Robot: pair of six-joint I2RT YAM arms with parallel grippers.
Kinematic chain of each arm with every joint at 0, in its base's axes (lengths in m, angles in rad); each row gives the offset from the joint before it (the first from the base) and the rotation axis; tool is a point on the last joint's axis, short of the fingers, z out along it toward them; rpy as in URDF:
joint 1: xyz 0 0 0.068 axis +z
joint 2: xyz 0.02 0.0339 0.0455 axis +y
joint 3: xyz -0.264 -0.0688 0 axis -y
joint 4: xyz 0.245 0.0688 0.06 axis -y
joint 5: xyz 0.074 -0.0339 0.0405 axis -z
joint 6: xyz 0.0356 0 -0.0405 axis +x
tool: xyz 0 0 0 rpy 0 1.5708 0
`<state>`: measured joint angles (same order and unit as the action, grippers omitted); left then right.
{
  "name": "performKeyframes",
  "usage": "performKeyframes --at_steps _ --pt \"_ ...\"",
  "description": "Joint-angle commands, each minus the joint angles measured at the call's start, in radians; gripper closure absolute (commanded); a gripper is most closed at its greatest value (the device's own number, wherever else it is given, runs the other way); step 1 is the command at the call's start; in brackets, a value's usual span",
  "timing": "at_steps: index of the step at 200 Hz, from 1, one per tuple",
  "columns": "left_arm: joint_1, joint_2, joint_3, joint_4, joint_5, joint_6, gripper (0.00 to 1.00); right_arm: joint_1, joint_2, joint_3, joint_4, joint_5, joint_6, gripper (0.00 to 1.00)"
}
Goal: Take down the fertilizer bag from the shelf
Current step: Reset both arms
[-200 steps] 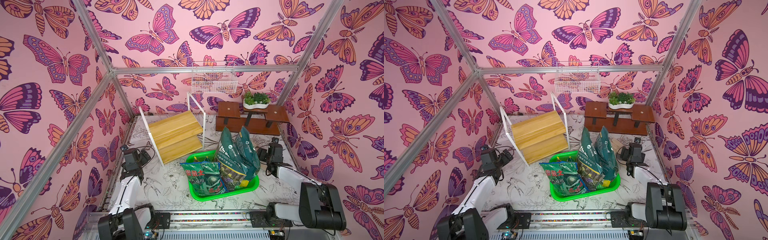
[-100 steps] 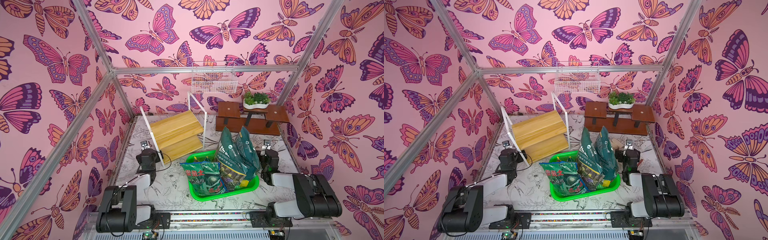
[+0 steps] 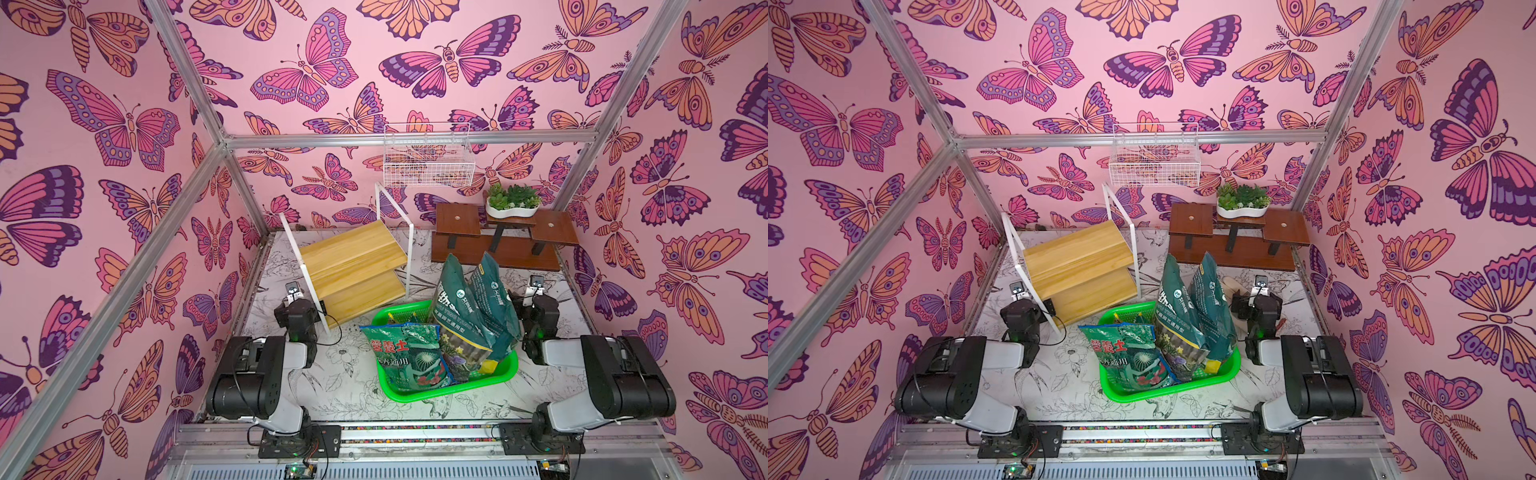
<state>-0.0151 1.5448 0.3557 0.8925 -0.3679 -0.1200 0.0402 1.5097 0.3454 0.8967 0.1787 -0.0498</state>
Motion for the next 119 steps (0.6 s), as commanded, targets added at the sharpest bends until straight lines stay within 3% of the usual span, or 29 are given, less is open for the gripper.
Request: performKeyframes --at_steps 1,119 --pt "-0.008 -0.013 0.016 -0.012 -0.028 -0.002 0.00 -0.009 -0.010 0.020 -0.031 -0.019 0.017 0.01" --pt "-0.023 -0.002 0.012 0.014 -0.059 0.004 0.00 -0.017 -0.011 0.027 -0.047 -0.036 0.021 0.01"
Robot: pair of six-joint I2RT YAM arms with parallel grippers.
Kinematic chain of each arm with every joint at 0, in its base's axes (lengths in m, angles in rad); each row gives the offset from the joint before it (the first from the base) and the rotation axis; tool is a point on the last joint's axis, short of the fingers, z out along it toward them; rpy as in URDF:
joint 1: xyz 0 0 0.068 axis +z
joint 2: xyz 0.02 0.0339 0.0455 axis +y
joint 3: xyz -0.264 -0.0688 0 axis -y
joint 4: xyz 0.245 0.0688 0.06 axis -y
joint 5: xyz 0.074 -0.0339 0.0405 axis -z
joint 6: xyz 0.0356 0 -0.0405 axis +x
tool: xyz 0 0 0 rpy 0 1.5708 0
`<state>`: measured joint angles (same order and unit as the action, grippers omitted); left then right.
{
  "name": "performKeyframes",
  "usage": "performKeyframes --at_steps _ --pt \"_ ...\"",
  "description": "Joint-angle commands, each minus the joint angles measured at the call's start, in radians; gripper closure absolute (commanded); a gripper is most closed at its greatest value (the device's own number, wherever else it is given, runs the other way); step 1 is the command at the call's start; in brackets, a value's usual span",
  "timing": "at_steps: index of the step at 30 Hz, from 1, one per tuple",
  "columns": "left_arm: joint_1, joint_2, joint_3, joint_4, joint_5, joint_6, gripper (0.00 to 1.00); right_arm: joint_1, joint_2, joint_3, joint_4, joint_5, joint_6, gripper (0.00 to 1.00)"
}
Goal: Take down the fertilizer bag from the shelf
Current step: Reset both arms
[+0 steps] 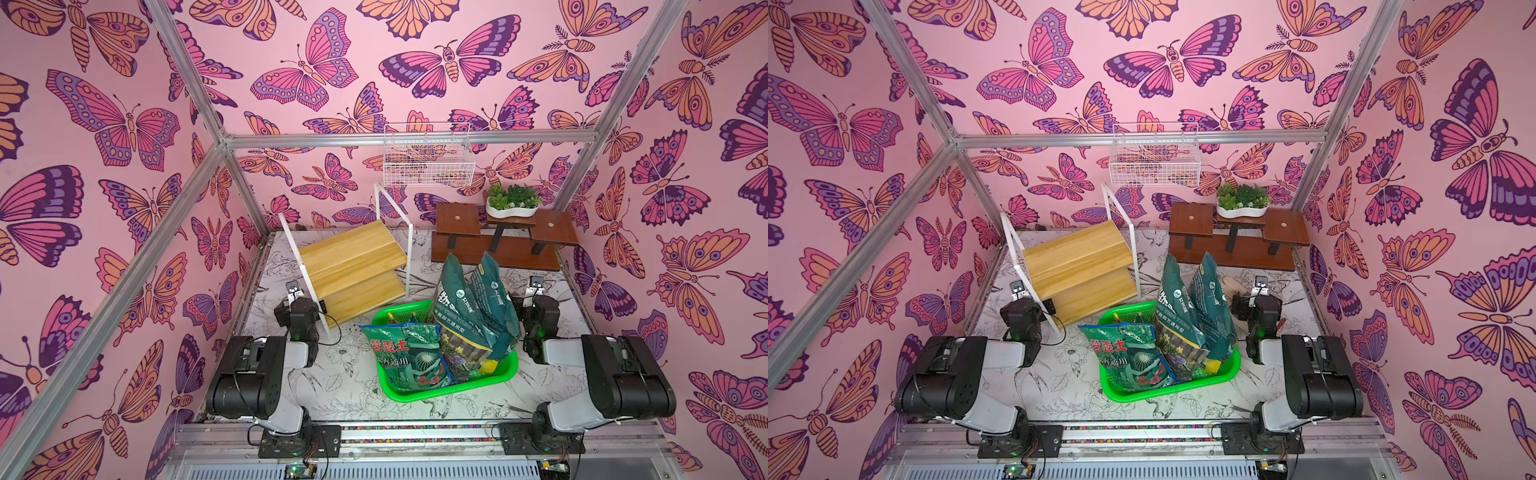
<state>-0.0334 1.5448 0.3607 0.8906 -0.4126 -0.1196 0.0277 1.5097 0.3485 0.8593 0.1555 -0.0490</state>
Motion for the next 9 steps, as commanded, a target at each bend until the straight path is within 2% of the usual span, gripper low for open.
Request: performKeyframes --at_steps 1,9 --pt "-0.005 -0.002 0.007 0.017 -0.014 0.003 0.00 -0.005 -0.011 0.024 -0.009 -0.013 0.020 0.01" --pt "-0.005 -0.003 0.004 0.021 -0.014 0.005 0.00 -0.006 -0.011 0.024 -0.009 -0.013 0.020 0.01"
